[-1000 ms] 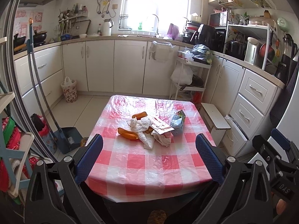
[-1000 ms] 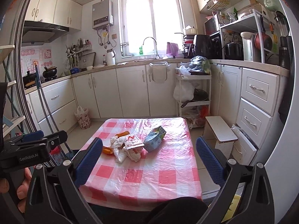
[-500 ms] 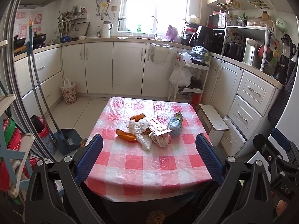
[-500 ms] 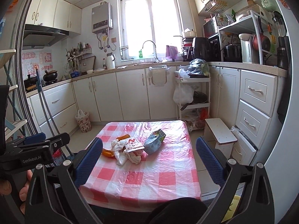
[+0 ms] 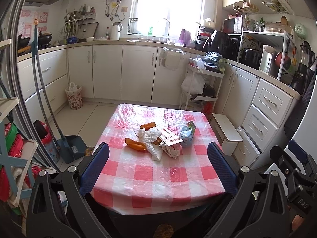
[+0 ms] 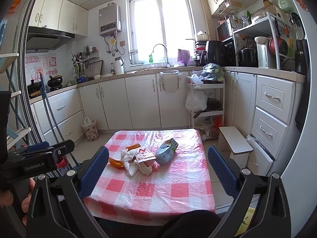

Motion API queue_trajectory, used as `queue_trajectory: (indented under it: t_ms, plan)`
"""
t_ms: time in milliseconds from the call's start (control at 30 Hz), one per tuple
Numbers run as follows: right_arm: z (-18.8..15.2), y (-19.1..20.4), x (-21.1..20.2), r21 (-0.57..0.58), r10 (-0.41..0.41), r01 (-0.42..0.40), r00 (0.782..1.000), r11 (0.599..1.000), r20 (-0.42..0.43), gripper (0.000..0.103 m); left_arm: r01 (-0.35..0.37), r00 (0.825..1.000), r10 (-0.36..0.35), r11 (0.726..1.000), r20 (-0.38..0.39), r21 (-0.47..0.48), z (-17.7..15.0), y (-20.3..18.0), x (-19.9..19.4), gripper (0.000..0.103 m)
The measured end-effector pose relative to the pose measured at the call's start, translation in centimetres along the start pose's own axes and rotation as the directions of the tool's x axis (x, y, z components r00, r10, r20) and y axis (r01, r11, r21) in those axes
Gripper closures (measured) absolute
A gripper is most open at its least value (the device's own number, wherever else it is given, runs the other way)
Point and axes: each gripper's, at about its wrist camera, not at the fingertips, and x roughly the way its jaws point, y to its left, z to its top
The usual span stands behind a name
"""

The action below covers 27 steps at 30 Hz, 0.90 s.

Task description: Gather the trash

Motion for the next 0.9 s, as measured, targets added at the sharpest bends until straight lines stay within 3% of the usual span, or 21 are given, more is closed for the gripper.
queue_trajectory:
  t_ms: [900]
  plan:
    - [0.7, 0.9, -0.4, -0.005, 0.016, -0.016, 1.0, 1.0, 0.013, 0.007, -0.003, 1.0, 0.003, 1.0, 0.015, -0.009, 0.2, 0.3, -0.4, 0.007]
